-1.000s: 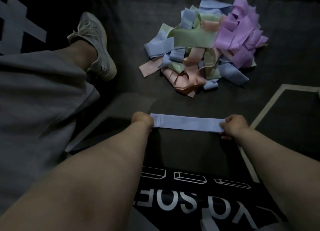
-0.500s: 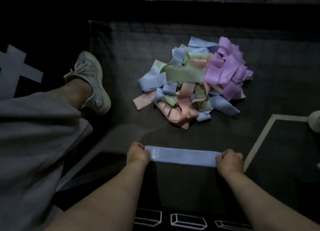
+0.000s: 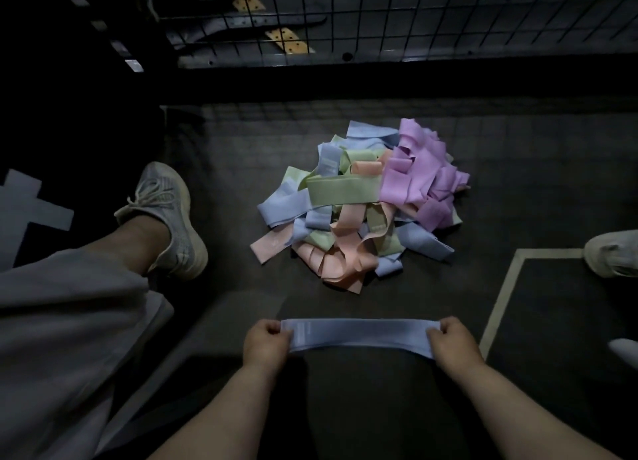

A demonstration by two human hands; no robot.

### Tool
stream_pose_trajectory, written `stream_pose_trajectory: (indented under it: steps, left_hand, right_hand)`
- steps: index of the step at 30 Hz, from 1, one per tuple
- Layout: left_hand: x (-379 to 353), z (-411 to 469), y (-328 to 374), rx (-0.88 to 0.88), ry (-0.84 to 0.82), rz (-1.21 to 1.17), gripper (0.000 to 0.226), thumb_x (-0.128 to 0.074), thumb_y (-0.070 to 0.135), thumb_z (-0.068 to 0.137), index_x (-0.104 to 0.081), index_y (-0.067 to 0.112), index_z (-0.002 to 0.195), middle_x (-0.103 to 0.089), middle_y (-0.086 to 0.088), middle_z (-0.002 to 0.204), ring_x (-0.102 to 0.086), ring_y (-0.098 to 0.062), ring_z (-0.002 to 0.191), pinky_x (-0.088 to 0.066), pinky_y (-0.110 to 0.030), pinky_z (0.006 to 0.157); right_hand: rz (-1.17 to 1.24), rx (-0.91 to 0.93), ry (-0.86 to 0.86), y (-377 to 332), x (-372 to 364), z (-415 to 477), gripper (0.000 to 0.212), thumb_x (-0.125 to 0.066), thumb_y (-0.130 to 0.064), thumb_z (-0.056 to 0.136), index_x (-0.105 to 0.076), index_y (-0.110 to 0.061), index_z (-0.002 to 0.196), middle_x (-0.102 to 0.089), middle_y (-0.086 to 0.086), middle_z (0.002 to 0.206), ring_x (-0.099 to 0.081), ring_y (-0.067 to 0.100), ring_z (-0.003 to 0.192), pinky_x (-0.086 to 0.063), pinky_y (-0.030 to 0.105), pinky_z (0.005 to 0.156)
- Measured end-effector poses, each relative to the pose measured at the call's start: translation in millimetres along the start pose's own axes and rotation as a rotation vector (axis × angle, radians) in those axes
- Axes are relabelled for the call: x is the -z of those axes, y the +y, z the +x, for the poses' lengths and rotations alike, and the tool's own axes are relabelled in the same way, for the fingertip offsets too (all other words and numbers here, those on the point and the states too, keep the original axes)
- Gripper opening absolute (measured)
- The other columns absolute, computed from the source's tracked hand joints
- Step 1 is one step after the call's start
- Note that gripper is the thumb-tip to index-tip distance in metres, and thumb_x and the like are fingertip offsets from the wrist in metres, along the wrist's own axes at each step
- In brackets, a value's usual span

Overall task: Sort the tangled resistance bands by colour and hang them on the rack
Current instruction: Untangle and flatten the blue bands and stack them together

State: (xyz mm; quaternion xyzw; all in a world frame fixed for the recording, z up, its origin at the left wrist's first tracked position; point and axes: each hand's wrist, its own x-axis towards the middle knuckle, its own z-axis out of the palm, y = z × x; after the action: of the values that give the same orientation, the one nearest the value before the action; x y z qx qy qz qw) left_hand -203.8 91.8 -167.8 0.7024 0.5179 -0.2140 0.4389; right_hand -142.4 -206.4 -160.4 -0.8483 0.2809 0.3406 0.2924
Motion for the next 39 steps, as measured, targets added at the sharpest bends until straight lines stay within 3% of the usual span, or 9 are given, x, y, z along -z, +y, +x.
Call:
stream_pose_trajectory:
  steps: [6, 14, 18, 21, 24, 27, 31, 35, 39]
  left_hand:
    - [-4, 10, 19, -0.095, 0.042, 0.014, 0.013, -0.075, 0.012, 0.087, -0.070, 0.007, 0.098, -0.071, -0.013, 0.097, -0.068, -0.031, 0.092, -0.058, -0.046, 0.088]
    - [-10, 21, 16, -0.004, 0.011, 0.083, 0.027, -0.075, 0.011, 0.085, -0.067, 0.005, 0.110, -0.070, -0.013, 0.111, -0.066, -0.028, 0.099, -0.054, -0.039, 0.095]
    - [-10, 12, 36, -0.028, 0.126, 0.298, 0.047, -0.072, 0.025, 0.088, -0.059, 0.010, 0.130, -0.052, -0.016, 0.137, -0.054, -0.034, 0.123, -0.042, -0.039, 0.108]
    - [-17, 0, 56, -0.119, 0.191, 0.371, 0.045, -0.068, 0.029, 0.089, -0.059, 0.016, 0.131, -0.048, -0.014, 0.139, -0.049, -0.033, 0.128, -0.039, -0.041, 0.111]
    - [-34, -10, 75, -0.270, 0.116, 0.320, 0.040, -0.067, 0.027, 0.090, -0.060, 0.017, 0.128, -0.052, -0.011, 0.132, -0.055, -0.029, 0.121, -0.045, -0.043, 0.107]
    - [-54, -22, 96, -0.307, -0.104, 0.110, 0.032, -0.069, 0.025, 0.090, -0.063, 0.016, 0.120, -0.066, -0.008, 0.115, -0.066, -0.023, 0.101, -0.056, -0.041, 0.094]
    - [-70, -40, 127, -0.264, -0.482, 0.034, 0.023, -0.059, 0.031, 0.098, -0.069, 0.015, 0.111, -0.072, -0.013, 0.103, -0.069, -0.025, 0.091, -0.059, -0.040, 0.084]
    - [-67, -56, 161, -0.238, -0.595, -0.102, 0.027, -0.054, 0.040, 0.096, -0.067, 0.019, 0.106, -0.066, -0.006, 0.092, -0.063, -0.022, 0.082, -0.052, -0.033, 0.070]
    - [-53, -71, 197, -0.108, -0.641, -0.421, 0.027, -0.050, 0.043, 0.098, -0.065, 0.022, 0.106, -0.063, -0.002, 0.090, -0.060, -0.019, 0.080, -0.047, -0.034, 0.076]
  right_hand:
    - [0.058, 0.096, 0.021, -23, 5, 5, 0.014, -0.058, -0.007, 0.095, -0.059, -0.011, 0.108, -0.063, 0.014, 0.107, -0.055, 0.025, 0.093, -0.039, 0.027, 0.080]
    - [-0.130, -0.057, 0.113, -31, 6, 18, 0.037, -0.056, -0.017, 0.094, -0.053, -0.015, 0.131, -0.046, 0.020, 0.137, -0.048, 0.040, 0.126, -0.040, 0.036, 0.106]
    - [-0.122, 0.173, 0.184, -54, 17, 29, 0.027, -0.060, -0.017, 0.093, -0.063, -0.018, 0.120, -0.044, 0.014, 0.136, -0.050, 0.036, 0.123, -0.041, 0.039, 0.109]
    - [-0.275, 0.434, 0.004, -72, 18, 33, 0.022, -0.063, -0.017, 0.093, -0.070, -0.025, 0.113, -0.042, 0.006, 0.142, -0.043, 0.028, 0.132, -0.036, 0.039, 0.115]
    - [-0.367, 0.454, -0.176, -86, 0, 34, 0.032, -0.062, -0.023, 0.096, -0.066, -0.029, 0.127, -0.033, 0.004, 0.153, -0.033, 0.030, 0.143, -0.029, 0.043, 0.120]
    - [-0.069, 0.332, -0.082, -91, -9, 33, 0.034, -0.070, -0.022, 0.092, -0.067, -0.018, 0.125, -0.057, 0.004, 0.132, -0.056, 0.025, 0.124, -0.045, 0.041, 0.109]
    - [0.283, 0.321, -0.003, -108, 1, 24, 0.016, -0.075, -0.006, 0.083, -0.067, -0.017, 0.092, -0.069, 0.005, 0.095, -0.067, 0.022, 0.097, -0.054, 0.035, 0.094]
    - [0.538, 0.300, -0.077, -142, 21, 17, 0.026, -0.072, 0.000, 0.079, -0.061, -0.016, 0.096, -0.067, 0.007, 0.093, -0.065, 0.022, 0.090, -0.054, 0.034, 0.086]
    - [0.943, 0.223, -0.152, -186, 59, -6, 0.018, -0.056, 0.003, 0.083, -0.063, -0.013, 0.080, -0.063, 0.018, 0.085, -0.062, 0.029, 0.074, -0.049, 0.036, 0.070]
